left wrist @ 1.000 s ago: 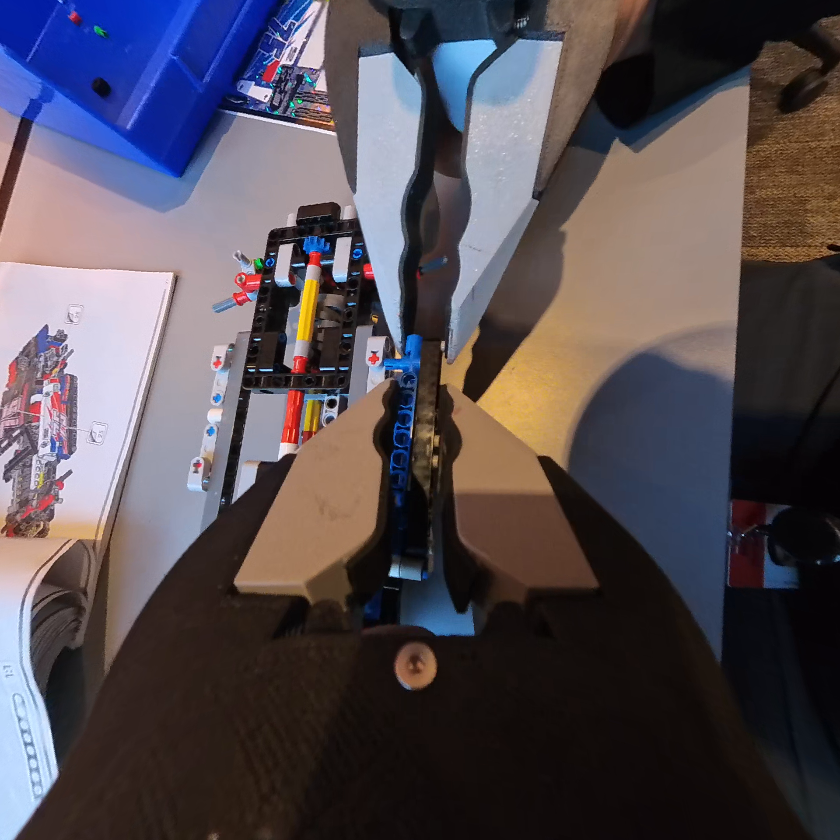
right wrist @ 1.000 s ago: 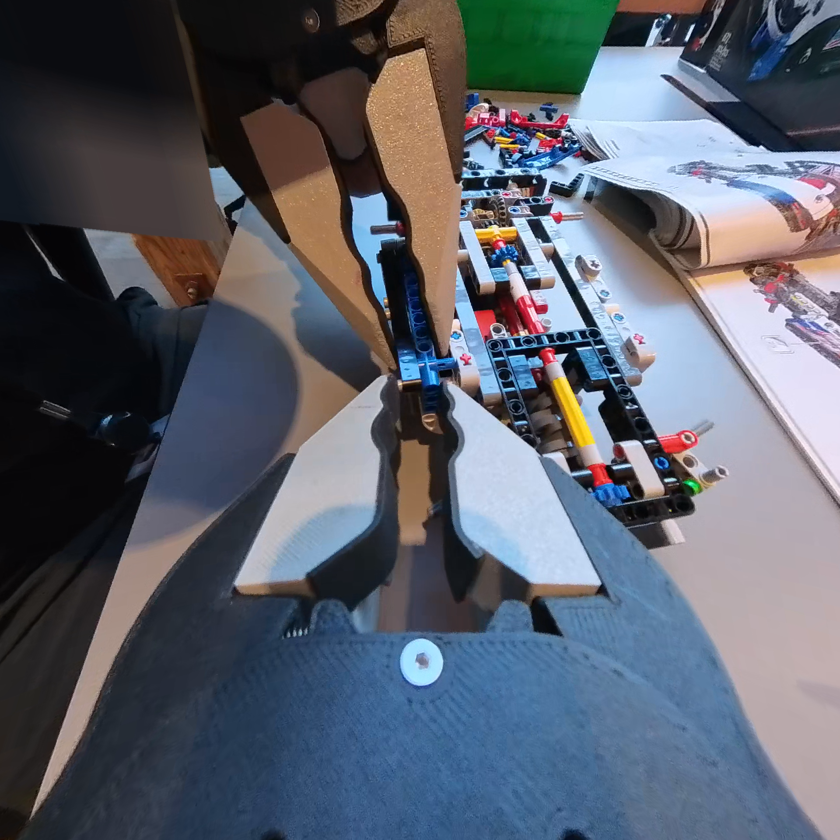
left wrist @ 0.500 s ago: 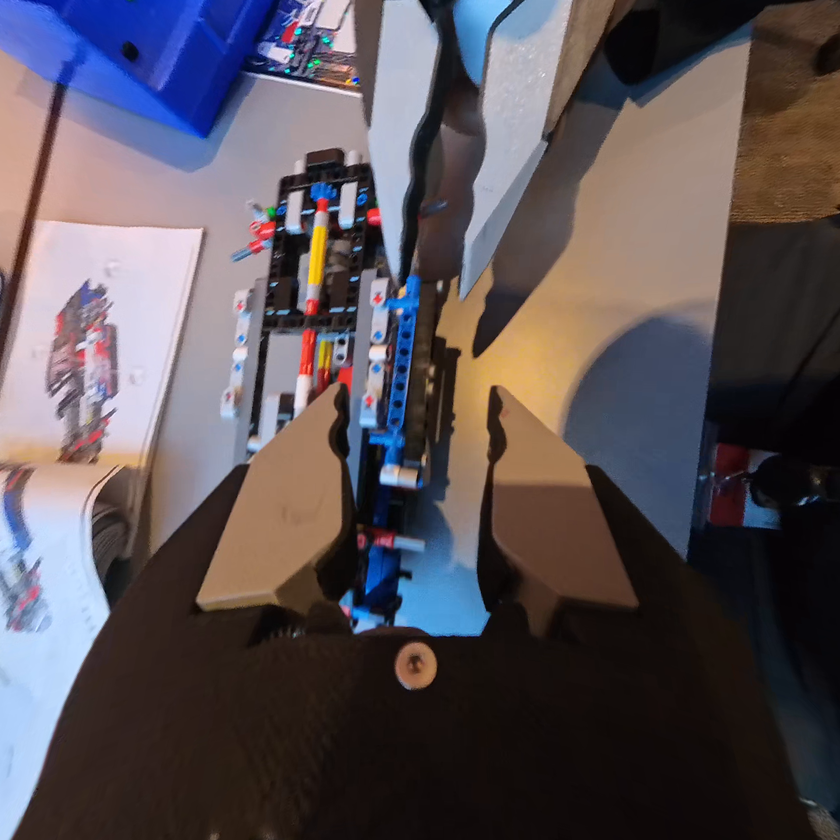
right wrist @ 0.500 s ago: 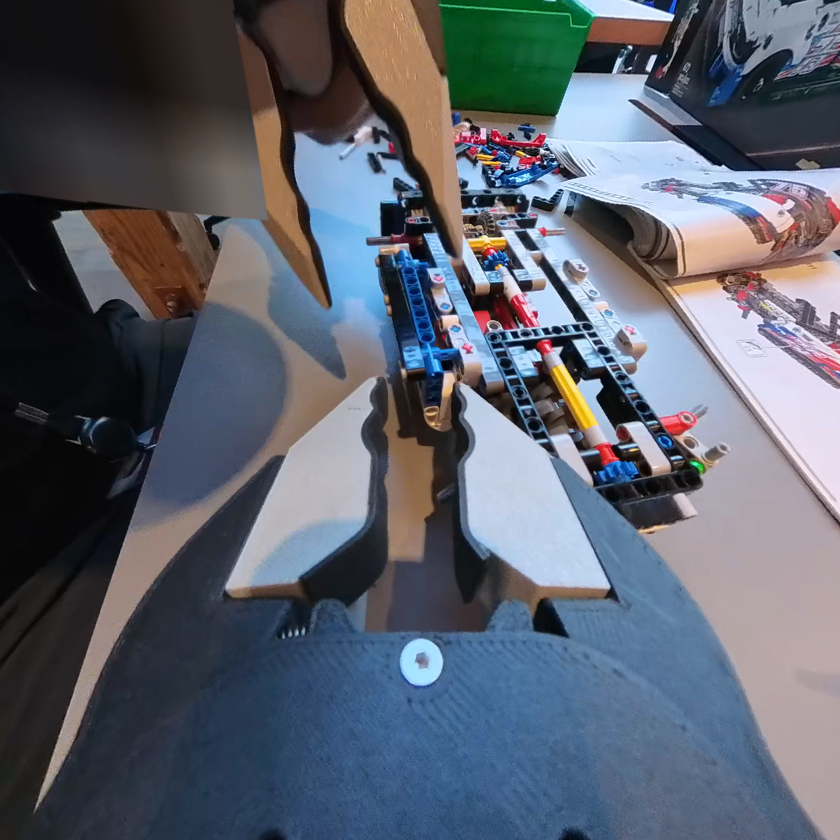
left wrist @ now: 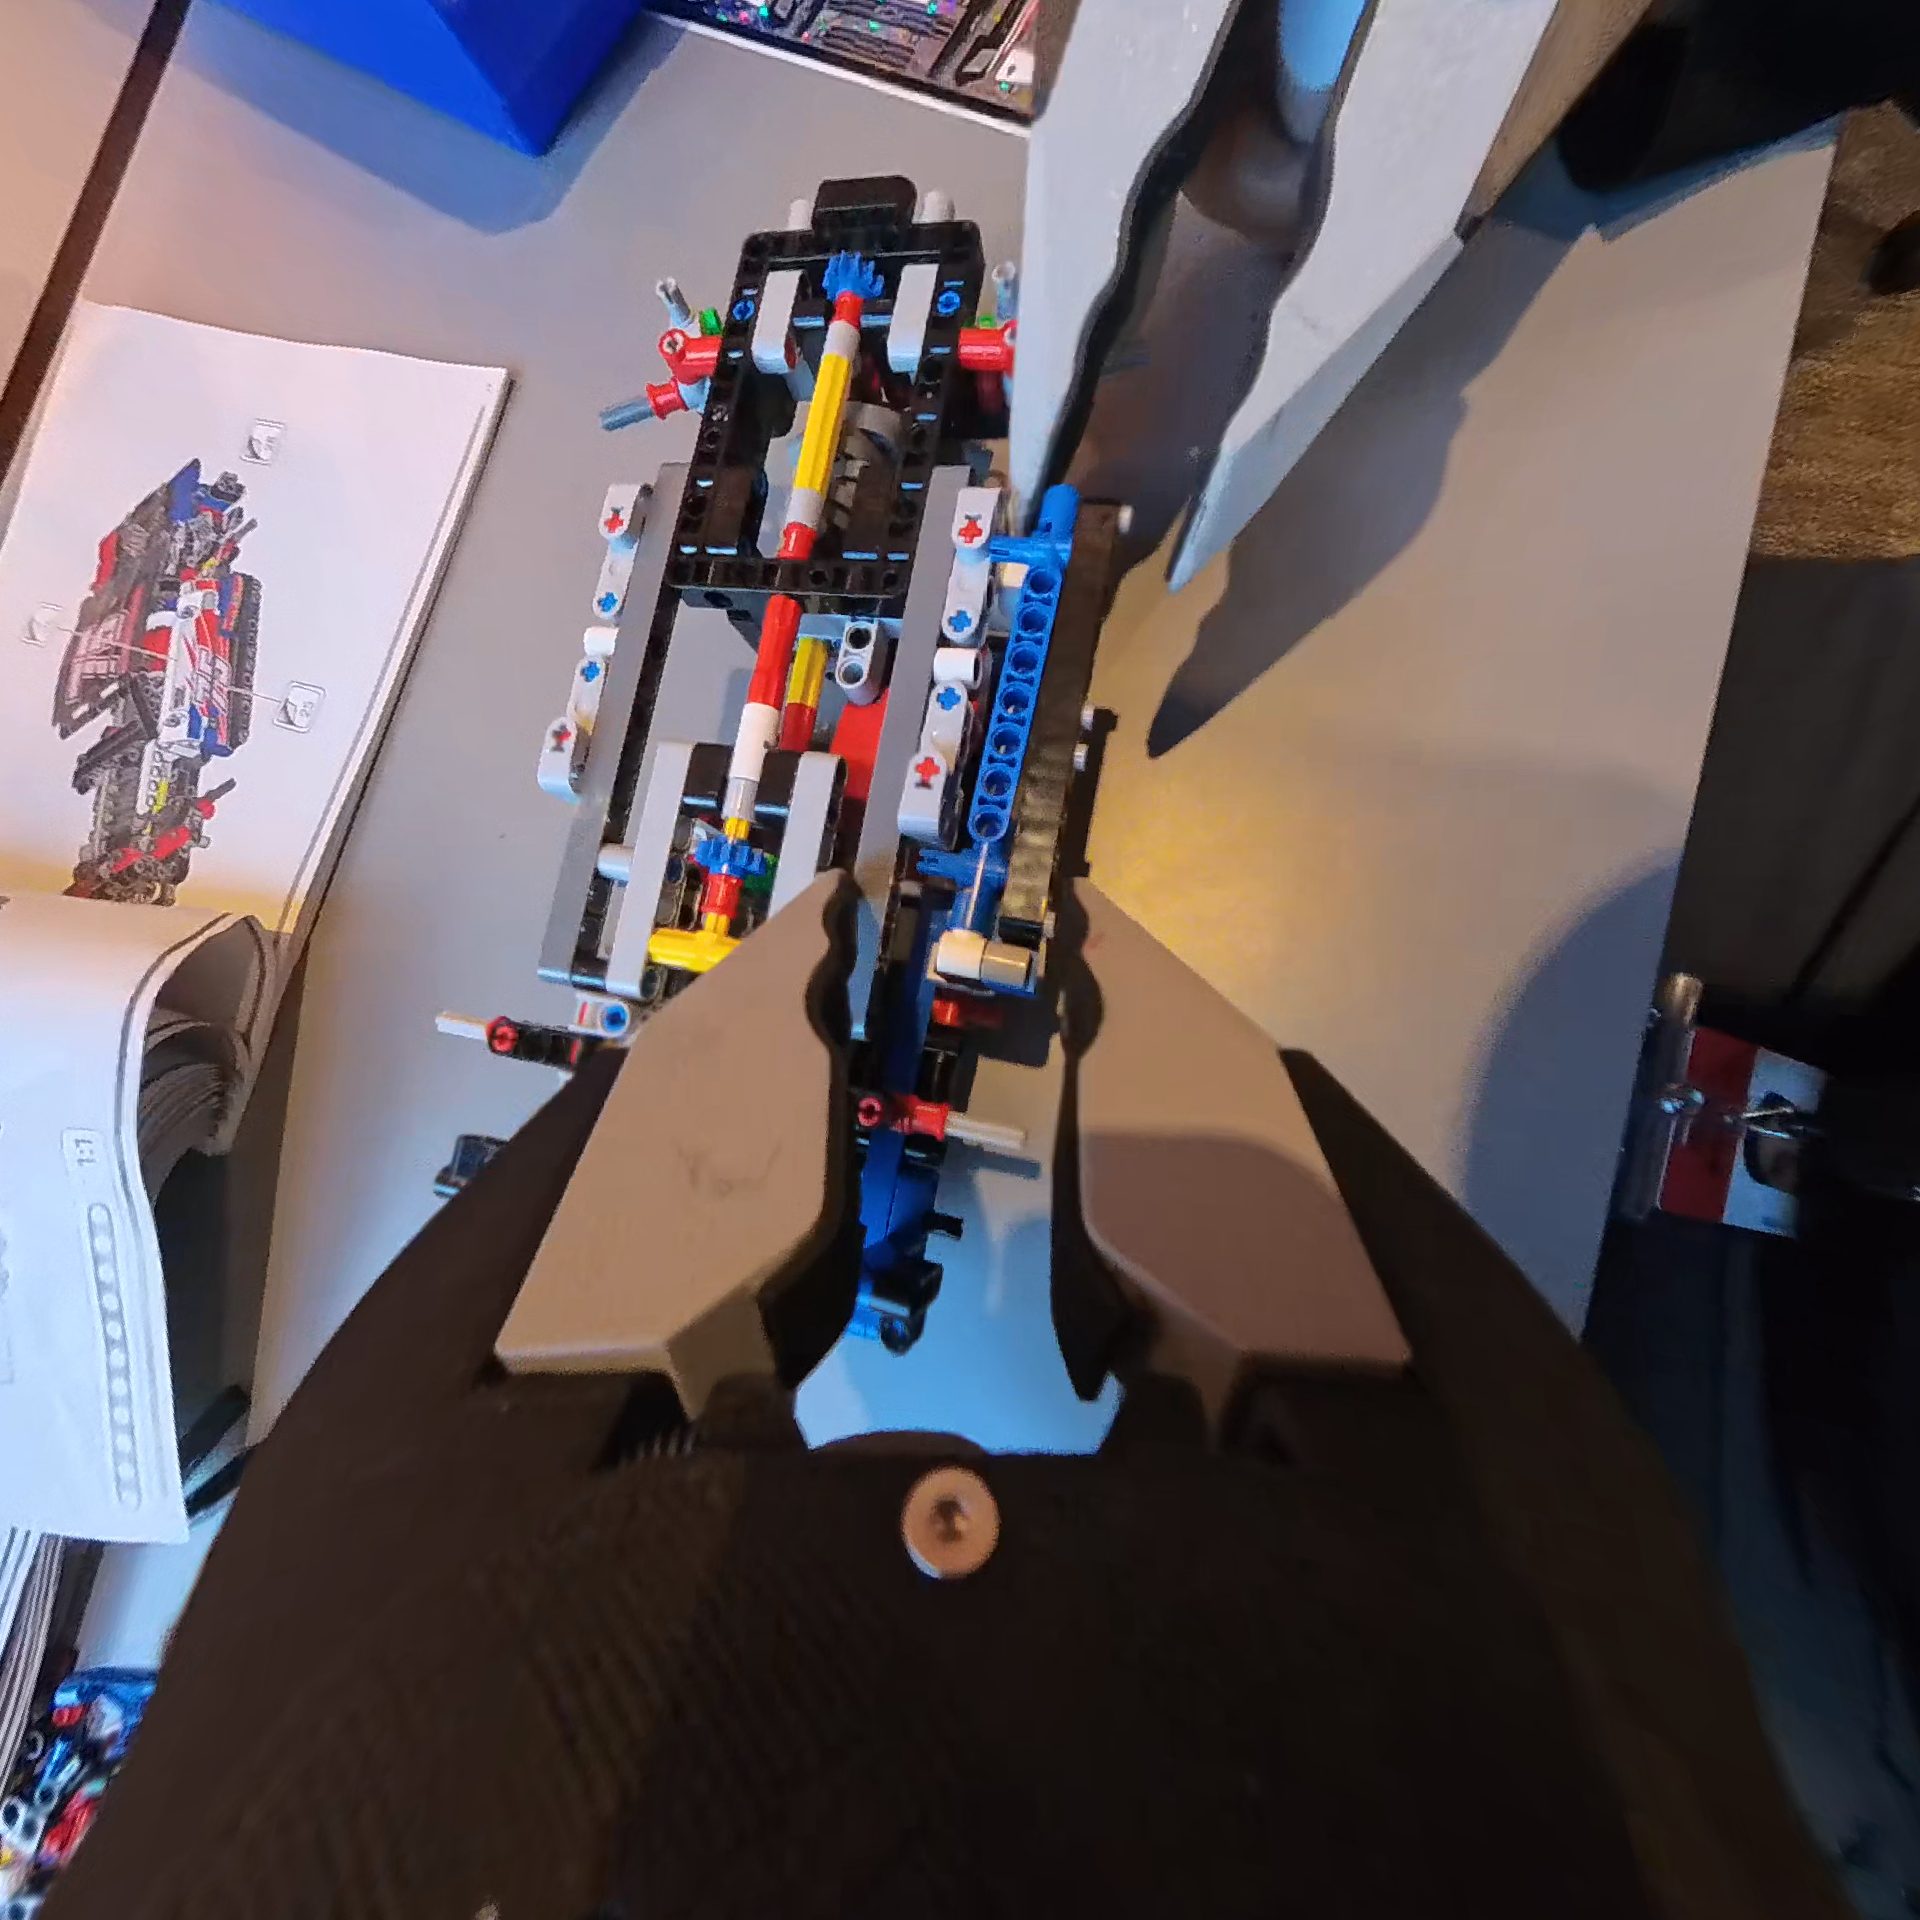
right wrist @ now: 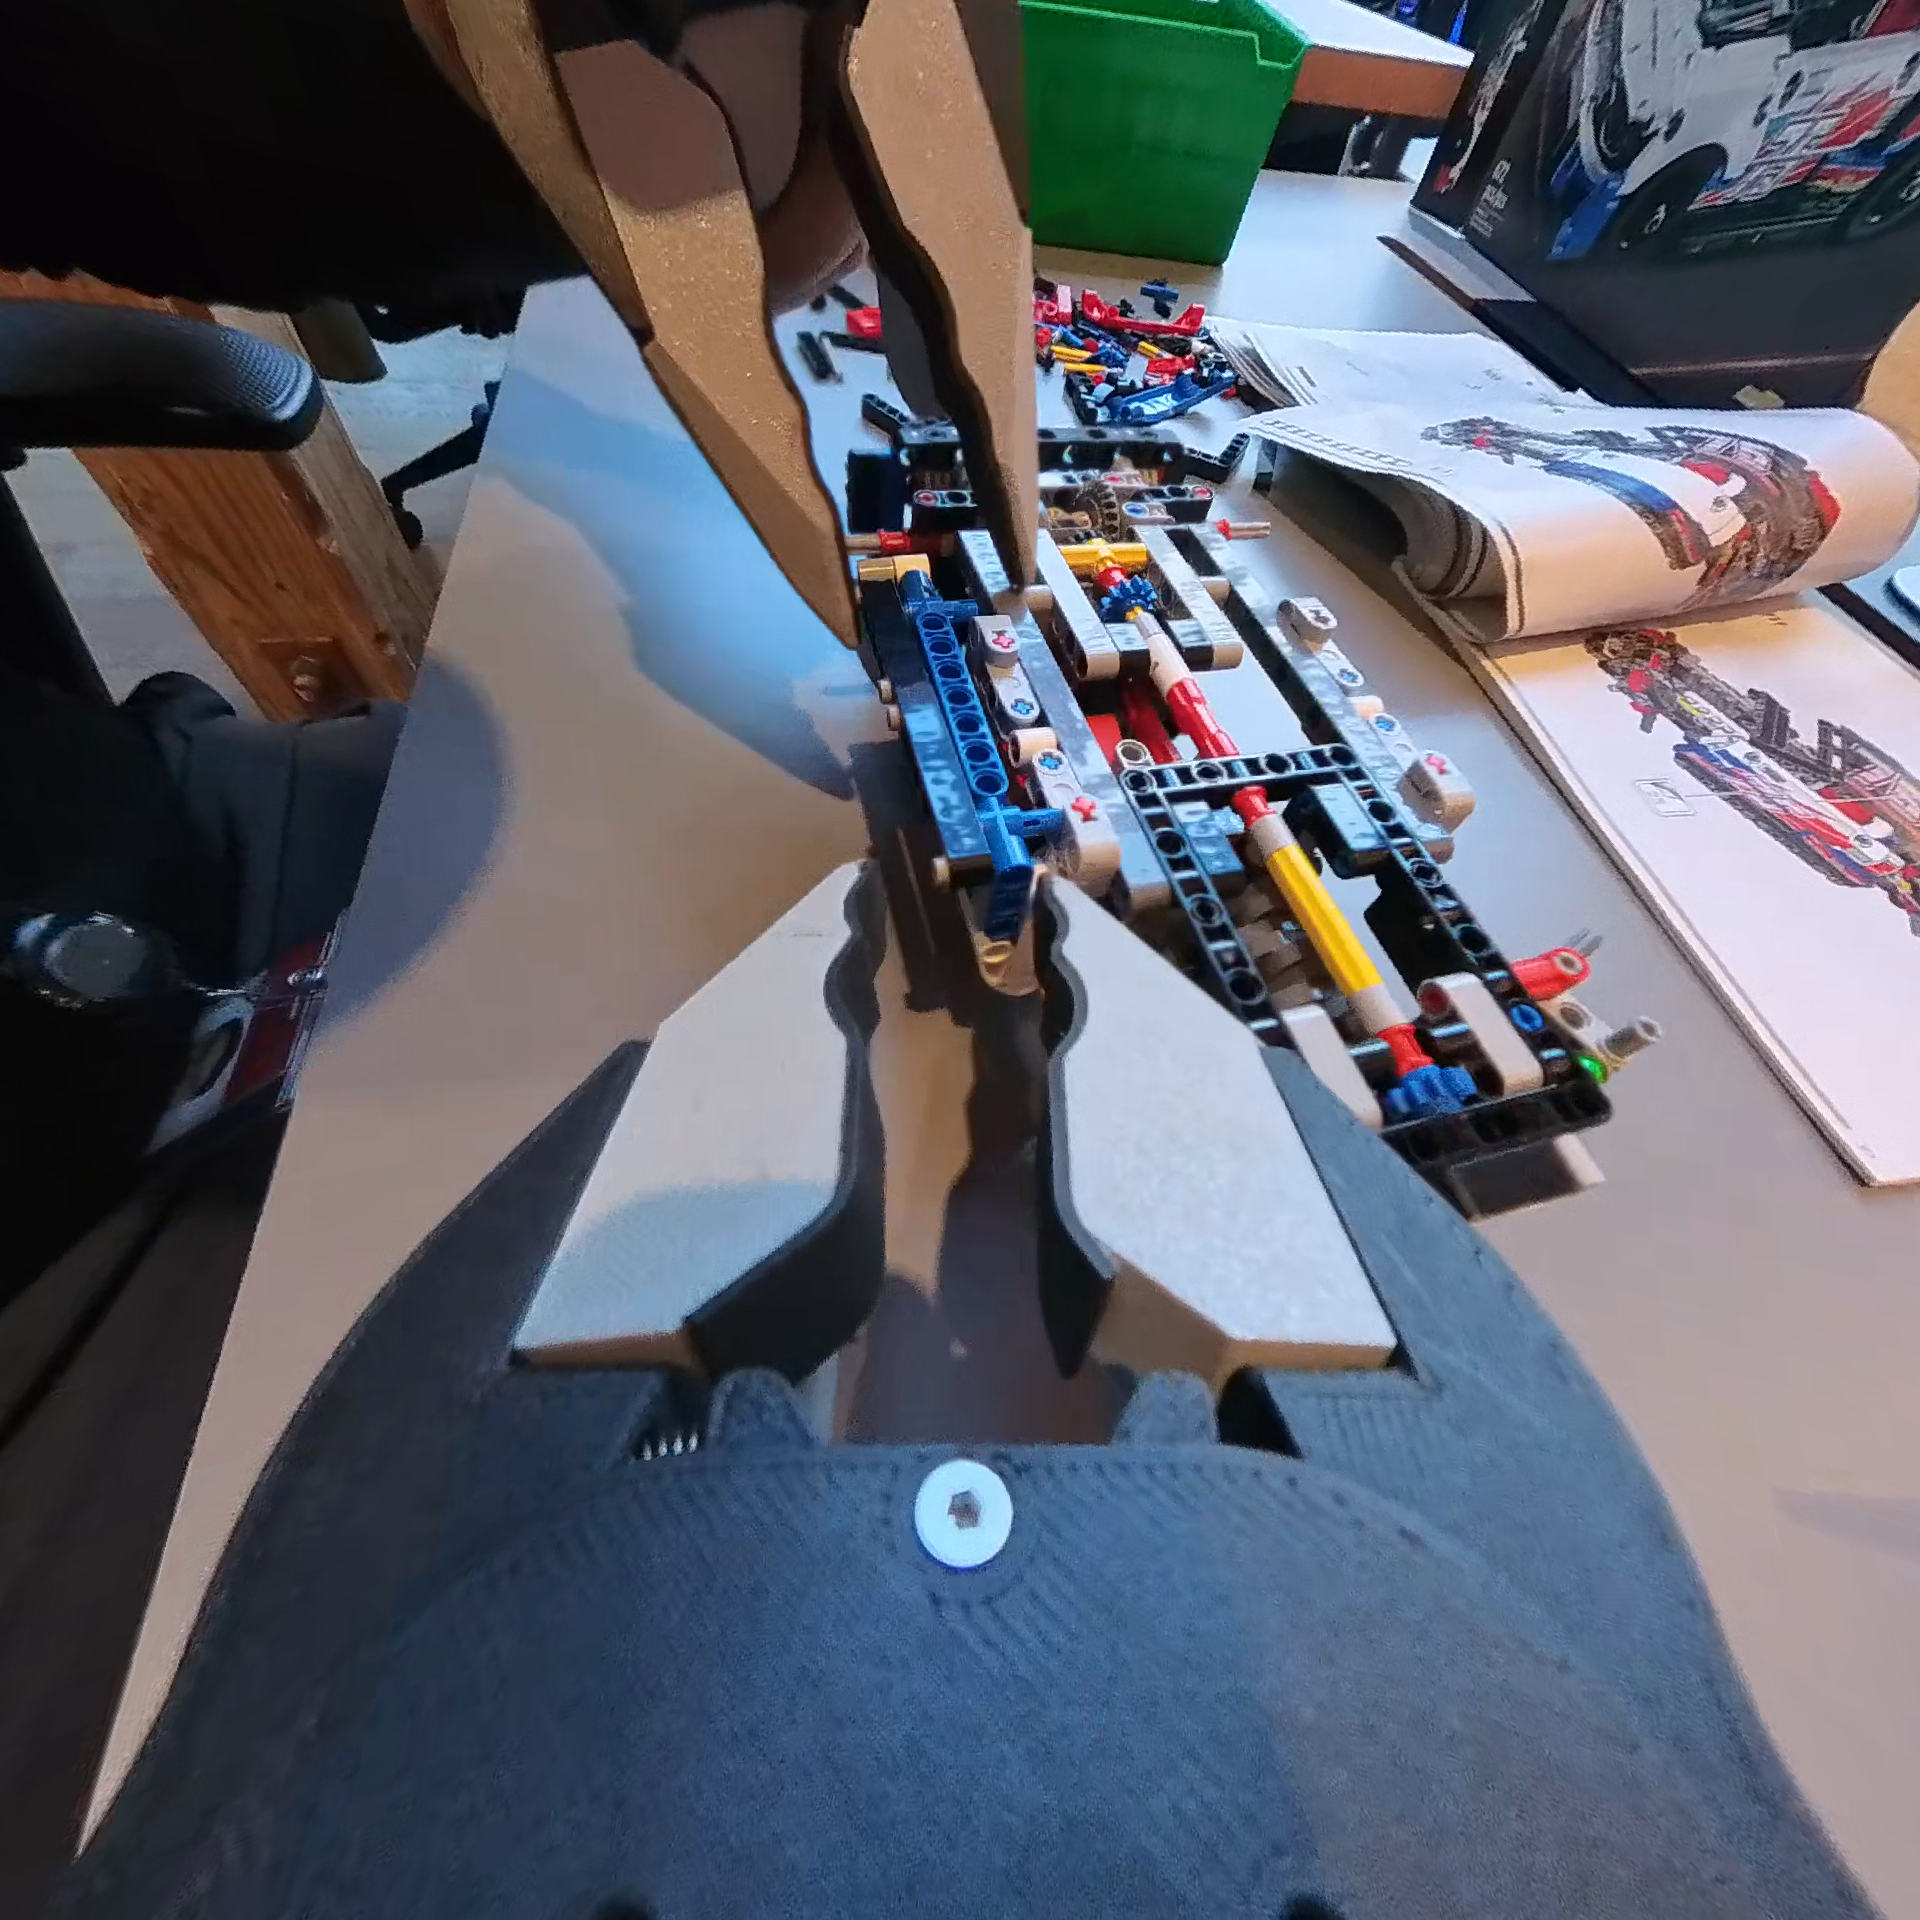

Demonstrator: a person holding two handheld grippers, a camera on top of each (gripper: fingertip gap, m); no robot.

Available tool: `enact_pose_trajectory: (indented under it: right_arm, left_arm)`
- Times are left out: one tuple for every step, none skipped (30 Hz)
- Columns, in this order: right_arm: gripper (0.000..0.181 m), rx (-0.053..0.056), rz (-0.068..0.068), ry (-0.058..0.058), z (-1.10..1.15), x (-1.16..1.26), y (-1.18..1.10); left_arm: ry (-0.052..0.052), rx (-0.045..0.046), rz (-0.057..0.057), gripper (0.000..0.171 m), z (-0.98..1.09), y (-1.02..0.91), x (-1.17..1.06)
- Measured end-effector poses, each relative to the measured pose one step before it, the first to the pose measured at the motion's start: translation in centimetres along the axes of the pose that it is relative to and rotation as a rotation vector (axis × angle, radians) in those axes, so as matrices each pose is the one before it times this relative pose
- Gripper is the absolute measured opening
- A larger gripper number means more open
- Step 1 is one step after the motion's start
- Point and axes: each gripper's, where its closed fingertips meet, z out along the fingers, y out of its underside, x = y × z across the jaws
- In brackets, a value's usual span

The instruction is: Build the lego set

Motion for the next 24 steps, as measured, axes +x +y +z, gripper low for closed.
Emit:
enact_pose_trajectory:
  right_arm:
    - [0.026,-0.0012,-0.0031,0.0038,0.079,-0.034,0.025]
    - [0.025,-0.0005,-0.0038,0.0018,0.043,-0.052,-0.002]
    - [0.024,-0.0025,-0.0021,-0.0003,0.040,-0.049,0.026]
    - [0.024,-0.0008,0.0001,-0.0016,0.027,-0.026,0.008]
    - [0.021,-0.0017,0.0006,-0.0054,0.028,-0.071,0.019]
    - [0.018,-0.0024,0.0001,-0.0064,0.036,-0.080,0.034]
    - [0.017,-0.0002,-0.0011,-0.0034,0.020,-0.054,-0.008]
    - [0.017,0.0011,-0.0009,-0.0005,0.010,-0.010,-0.017]
    - [0.017,0.0018,-0.0002,0.0000,0.007,0.012,-0.032]
    - [0.017,0.0019,0.0009,-0.0003,0.014,0.013,-0.035]
    - [0.016,0.0023,0.0015,-0.0001,0.015,0.021,-0.039]
    - [0.016,0.0024,0.0012,-0.0016,0.016,-0.016,-0.054]
    - [0.016,0.0014,0.0001,-0.0003,0.023,-0.021,-0.026]
    - [0.016,0.0008,-0.0011,0.0009,0.010,0.001,-0.015]
    - [0.016,0.0004,-0.0014,0.0022,-0.004,0.009,-0.017]
    - [0.017,0.0004,-0.0005,0.0028,0.003,0.043,-0.006]
    - [0.017,0.0007,0.0010,0.0029,-0.023,0.058,-0.007]
    - [0.018,0.0010,0.0017,0.0038,-0.036,0.093,-0.003]
    - [0.020,0.0016,0.0016,0.0048,-0.071,0.098,-0.007]
    - [0.021,0.0019,0.0020,0.0021,-0.068,0.049,-0.012]
    - [0.020,0.0030,0.0022,-0.0019,-0.089,-0.061,-0.054]
    - [0.021,0.0086,0.0005,-0.0030,-0.137,-0.136,-0.182]
    - [0.021,0.0132,-0.0020,0.0024,-0.221,-0.121,-0.297]
    - [0.021,0.0139,-0.0031,0.0084,-0.326,-0.057,-0.338]
  left_arm:
    - [0.0075,0.00778,-0.0005,0.033,-0.008,-0.116,0.109]
    - [0.0048,0.00753,-0.0028,0.030,-0.022,-0.096,0.083]
    - [0.0082,0.00659,0.0000,0.025,-0.058,-0.096,0.164]
    - [0.0127,-0.00217,0.0010,0.017,-0.054,0.052,0.251]
    - [-0.0020,0.00038,0.0019,0.016,-0.018,0.035,0.016]
    - [-0.0034,0.00077,0.0013,0.016,-0.021,0.031,-0.042]
    - [0.0021,-0.00026,-0.0005,0.017,0.007,0.038,-0.018]
    - [0.0072,-0.00028,-0.0033,0.016,-0.005,0.039,0.002]
    - [0.0073,-0.00051,-0.0069,0.016,-0.006,0.024,-0.040]
    - [0.0109,-0.00302,-0.0087,0.016,-0.012,0.038,-0.024]
    - [0.0091,-0.00501,-0.0081,0.015,-0.022,0.038,-0.037]
    - [0.0043,-0.00565,-0.0040,0.014,-0.007,0.054,-0.059]
    - [0.0076,-0.00425,-0.0029,0.014,-0.008,0.042,-0.005]
    - [0.0093,-0.00245,-0.0089,0.014,-0.004,0.020,-0.010]
    - [0.0074,0.00018,-0.0085,0.014,-0.004,-0.014,-0.039]
    - [0.0026,0.00288,-0.0062,0.014,-0.004,-0.042,-0.048]
    - [-0.0015,0.00389,-0.0058,0.014,0.016,-0.064,-0.045]
    - [-0.0097,0.00808,0.0023,0.014,0.015,-0.124,-0.053]
    - [-0.0157,0.01260,0.0045,0.014,0.006,-0.190,-0.046]
    - [-0.0155,0.00803,0.0044,0.014,-0.009,-0.122,-0.021]
    - [-0.0113,-0.00354,0.0060,0.015,-0.034,0.066,0.010]
    - [-0.0110,-0.01130,0.0069,0.025,-0.096,0.176,-0.064]
    - [-0.0125,-0.00667,0.0016,0.049,-0.254,0.131,-0.134]
    - [-0.0084,-0.00743,-0.0014,0.055,-0.441,0.200,-0.068]
